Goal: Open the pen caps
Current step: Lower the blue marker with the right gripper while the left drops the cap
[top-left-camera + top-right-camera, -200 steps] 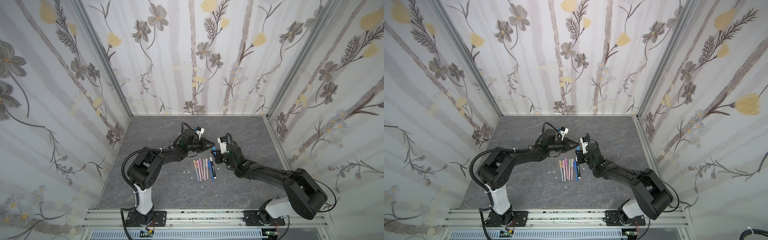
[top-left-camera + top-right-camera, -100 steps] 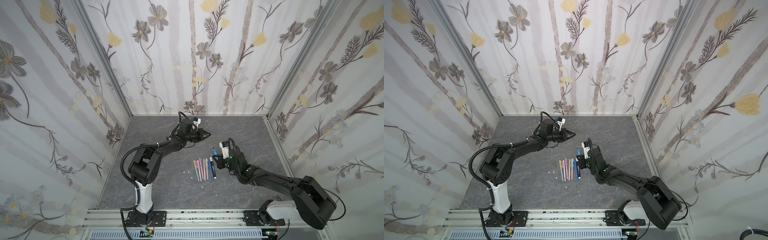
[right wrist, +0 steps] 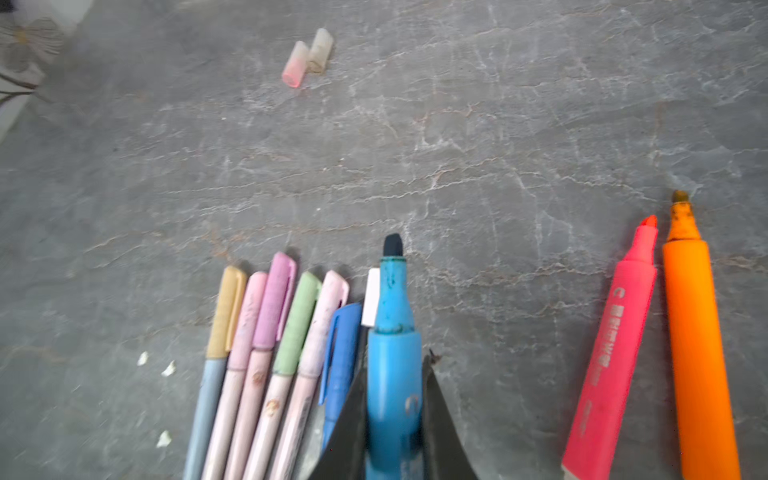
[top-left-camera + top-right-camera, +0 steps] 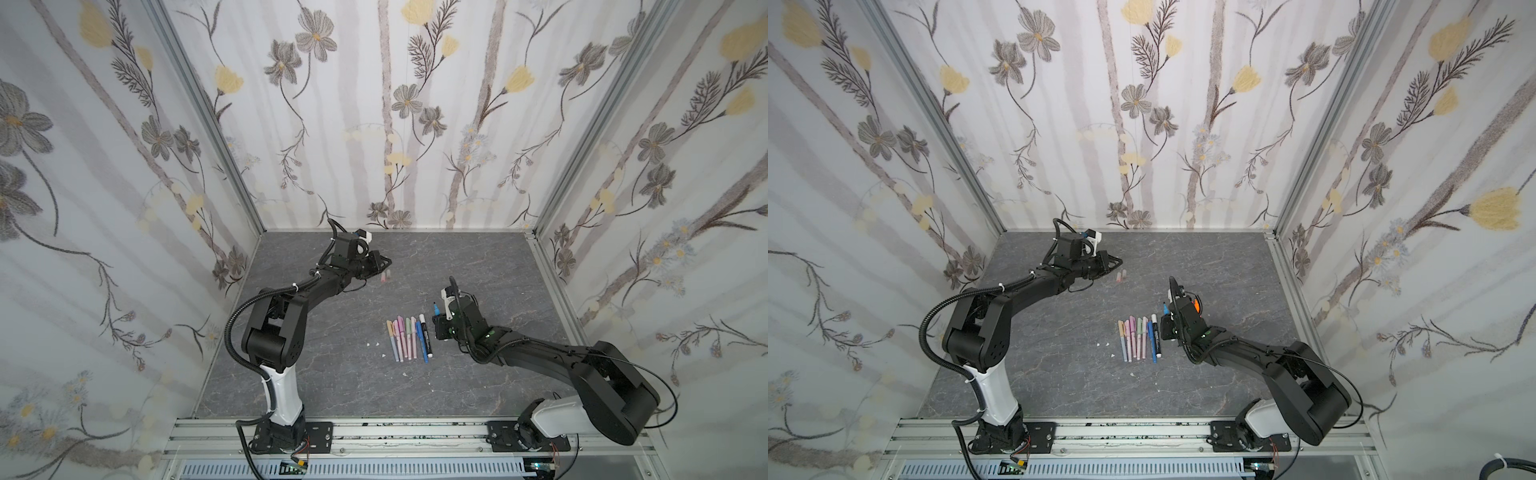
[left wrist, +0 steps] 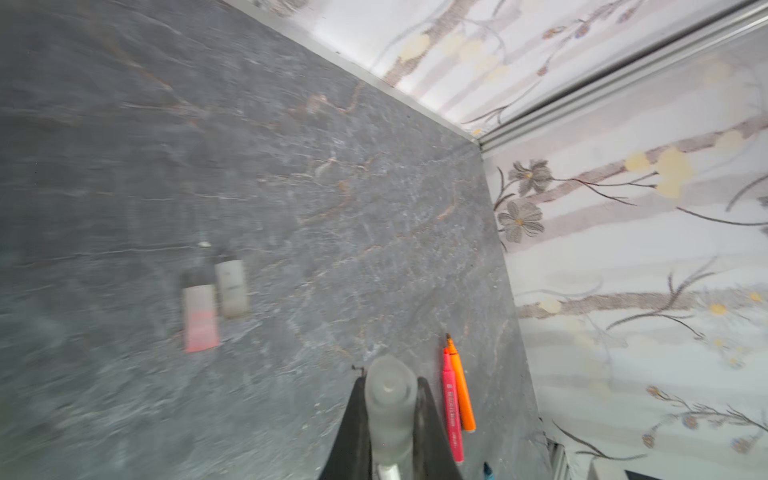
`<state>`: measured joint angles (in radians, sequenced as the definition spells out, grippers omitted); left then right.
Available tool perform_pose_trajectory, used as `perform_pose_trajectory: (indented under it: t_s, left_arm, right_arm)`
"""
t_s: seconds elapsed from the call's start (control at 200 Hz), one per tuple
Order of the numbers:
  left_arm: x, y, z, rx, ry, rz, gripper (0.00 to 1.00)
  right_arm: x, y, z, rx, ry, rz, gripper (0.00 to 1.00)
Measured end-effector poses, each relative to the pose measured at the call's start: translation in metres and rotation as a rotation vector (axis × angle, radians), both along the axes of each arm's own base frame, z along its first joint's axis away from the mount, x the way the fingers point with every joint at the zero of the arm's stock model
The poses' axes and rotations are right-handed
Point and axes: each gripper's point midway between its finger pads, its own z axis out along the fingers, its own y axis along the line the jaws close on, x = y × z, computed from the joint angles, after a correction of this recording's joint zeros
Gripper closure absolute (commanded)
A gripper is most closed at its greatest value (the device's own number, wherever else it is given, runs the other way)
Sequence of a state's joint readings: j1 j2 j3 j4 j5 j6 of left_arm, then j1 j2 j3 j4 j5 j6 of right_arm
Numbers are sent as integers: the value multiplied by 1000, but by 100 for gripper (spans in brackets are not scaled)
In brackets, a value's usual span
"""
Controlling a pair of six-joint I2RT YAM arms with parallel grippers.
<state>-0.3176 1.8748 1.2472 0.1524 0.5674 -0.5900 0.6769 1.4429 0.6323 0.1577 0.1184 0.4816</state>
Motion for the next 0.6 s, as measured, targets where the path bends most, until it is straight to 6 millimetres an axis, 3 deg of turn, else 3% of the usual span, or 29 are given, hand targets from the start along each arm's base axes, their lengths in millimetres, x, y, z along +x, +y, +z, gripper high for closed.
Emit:
perform_pose_trajectory:
  t_s: [0.1, 0.205, 0.34, 0.605]
  left_arm:
    - [0, 34, -14, 62, 25, 55, 100]
    - [-4, 54, -25, 99, 47, 85, 100]
    - [-8, 63, -36, 122, 64, 97, 100]
    - [-8, 71, -53, 129, 93, 112, 100]
  right_arm:
    - [13, -6, -13, -69, 35, -53, 100]
    - [20, -16, -33, -139, 78, -100, 100]
    - [27, -25, -50, -199, 119, -142, 100]
    - [35, -34, -56, -240, 108, -192, 94]
